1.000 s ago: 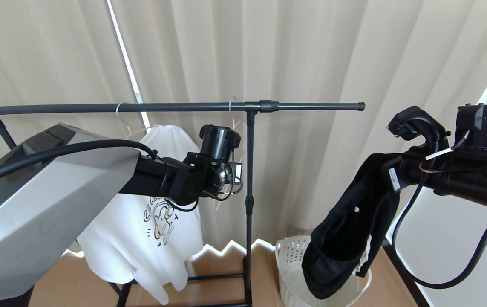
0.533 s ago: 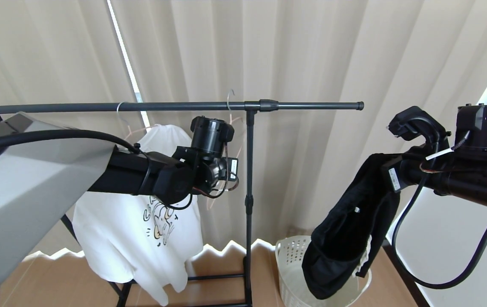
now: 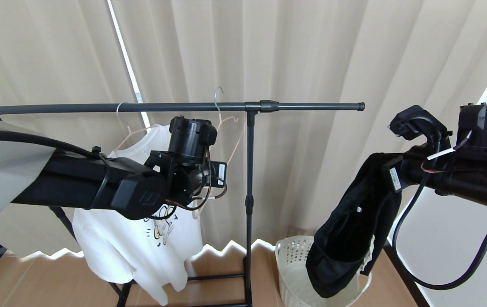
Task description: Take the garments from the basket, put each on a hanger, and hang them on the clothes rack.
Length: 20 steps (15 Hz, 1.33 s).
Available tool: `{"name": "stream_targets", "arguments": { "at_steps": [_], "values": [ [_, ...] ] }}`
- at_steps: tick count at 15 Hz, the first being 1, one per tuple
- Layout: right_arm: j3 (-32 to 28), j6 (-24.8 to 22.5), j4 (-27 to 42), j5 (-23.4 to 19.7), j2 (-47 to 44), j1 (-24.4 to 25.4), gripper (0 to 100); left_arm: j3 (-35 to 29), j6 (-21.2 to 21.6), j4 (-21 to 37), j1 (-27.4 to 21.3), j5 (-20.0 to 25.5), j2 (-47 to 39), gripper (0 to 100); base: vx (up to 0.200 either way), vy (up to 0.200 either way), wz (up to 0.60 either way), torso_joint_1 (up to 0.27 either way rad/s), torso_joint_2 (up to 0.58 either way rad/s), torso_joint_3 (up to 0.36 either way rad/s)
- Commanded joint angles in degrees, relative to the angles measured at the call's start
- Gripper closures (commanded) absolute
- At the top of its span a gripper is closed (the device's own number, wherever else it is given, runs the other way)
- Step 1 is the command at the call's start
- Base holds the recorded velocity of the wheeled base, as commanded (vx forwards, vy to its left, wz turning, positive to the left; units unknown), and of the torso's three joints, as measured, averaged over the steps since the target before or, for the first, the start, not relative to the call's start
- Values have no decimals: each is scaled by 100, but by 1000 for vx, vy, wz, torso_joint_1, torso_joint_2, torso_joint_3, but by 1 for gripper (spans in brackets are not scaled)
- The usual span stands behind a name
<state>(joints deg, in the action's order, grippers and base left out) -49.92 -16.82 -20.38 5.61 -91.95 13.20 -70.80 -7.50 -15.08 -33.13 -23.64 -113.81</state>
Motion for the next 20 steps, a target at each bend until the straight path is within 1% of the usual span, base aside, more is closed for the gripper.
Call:
{"name": "stream_targets", "arguments": {
  "at_steps": [1,5,6,7,9,12,13,14,15,16,17,18,19,20],
  "values": [
    [17,4,-1,2,46,42,100,207,3,-30,-18,-1,237,100,0,0,0,0,0,0],
    [53,4,-1,2,64,86,100,612,3,-30,-132,-1,553,100,0,0,0,0,0,0],
    [53,4,-1,19,72,174,100,875,3,-39,-132,8,738,100,0,0,0,0,0,0],
    [79,4,-1,98,72,183,100,1121,-6,-48,-132,17,913,100,0,0,0,0,0,0],
    [105,4,-1,116,72,191,100,1534,-6,-197,-123,26,1186,100,0,0,0,0,0,0],
    [132,4,-1,125,107,271,100,2686,11,-645,-123,26,1924,100,0,0,0,0,0,0],
    [132,4,-1,125,107,271,100,2686,11,-645,-123,26,1924,100,0,0,0,0,0,0],
    [167,4,-1,134,107,279,100,3327,11,-883,-141,35,2346,100,0,0,0,0,0,0],
    [176,4,-1,134,116,306,100,3697,11,-1058,-167,52,2574,100,0,0,0,0,0,0],
    [184,4,-1,134,143,350,100,3951,20,-1190,-185,131,2724,100,0,0,0,0,0,0],
    [202,4,-1,151,151,376,100,4444,20,-1419,-202,386,3005,100,0,0,0,0,0,0],
    [202,4,-1,151,151,376,100,4444,20,-1419,-202,386,3005,100,0,0,0,0,0,0],
    [237,4,-1,265,160,464,100,5164,20,-1806,-202,993,3462,100,0,0,0,0,0,0],
    [237,4,-1,283,160,482,100,5340,20,-1946,-193,1133,3550,100,0,0,0,0,0,0]
  ]
}}
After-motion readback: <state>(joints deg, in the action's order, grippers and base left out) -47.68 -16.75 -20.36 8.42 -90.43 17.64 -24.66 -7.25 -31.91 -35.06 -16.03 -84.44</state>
